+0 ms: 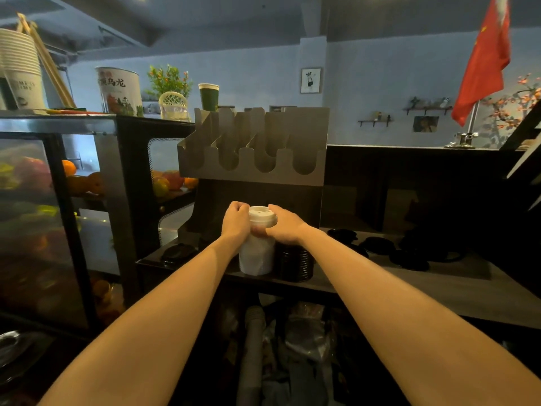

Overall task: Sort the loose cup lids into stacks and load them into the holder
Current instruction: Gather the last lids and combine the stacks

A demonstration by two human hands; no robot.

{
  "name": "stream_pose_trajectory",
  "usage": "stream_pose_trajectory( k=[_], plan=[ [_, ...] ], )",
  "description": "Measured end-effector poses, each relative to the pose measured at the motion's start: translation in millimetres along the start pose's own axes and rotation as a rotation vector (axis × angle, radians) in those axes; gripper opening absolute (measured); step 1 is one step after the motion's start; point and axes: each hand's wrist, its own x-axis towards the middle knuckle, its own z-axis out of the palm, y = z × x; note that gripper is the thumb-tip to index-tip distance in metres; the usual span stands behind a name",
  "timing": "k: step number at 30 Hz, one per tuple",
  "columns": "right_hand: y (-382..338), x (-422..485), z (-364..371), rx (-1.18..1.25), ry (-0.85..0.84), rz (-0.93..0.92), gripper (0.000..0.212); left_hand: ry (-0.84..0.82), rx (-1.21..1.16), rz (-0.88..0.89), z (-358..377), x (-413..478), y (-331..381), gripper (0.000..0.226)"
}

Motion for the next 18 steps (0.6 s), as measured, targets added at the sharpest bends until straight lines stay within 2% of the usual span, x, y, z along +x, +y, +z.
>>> stream_pose_trajectory(
  k=[2,5,7,10,13,18],
  plan=[
    [-0.3,-5.6,2.7,0.057,-0.017,0.044,0.097,0.0,-0.037,0.005,-1.0,-5.0,5.0,0.036],
    [1.6,-15.2,3.9,0.032,0.143,0.032,0.099,0.07,-0.059,0.117,-1.1,-13.9,8.0,0.037],
    [3.0,-24.3,-1.3,0.004,0.247,-0.015,0.089,0.08,-0.062,0.222,3.0,-20.8,11.7,0.034],
    [10.9,-39.0,-14.1,-0.002,0.395,-0.083,0.06,0.019,-0.072,0.332,21.6,-34.5,21.1,0.027],
    [26.0,-53.8,-28.3,0.056,0.484,-0.076,0.037,-0.051,-0.017,0.442,49.2,-49.7,29.0,0.02],
    [62.4,-82.2,-52.2,0.068,0.565,0.002,0.021,-0.223,-0.004,0.471,96.3,-75.8,28.5,0.015]
  ],
)
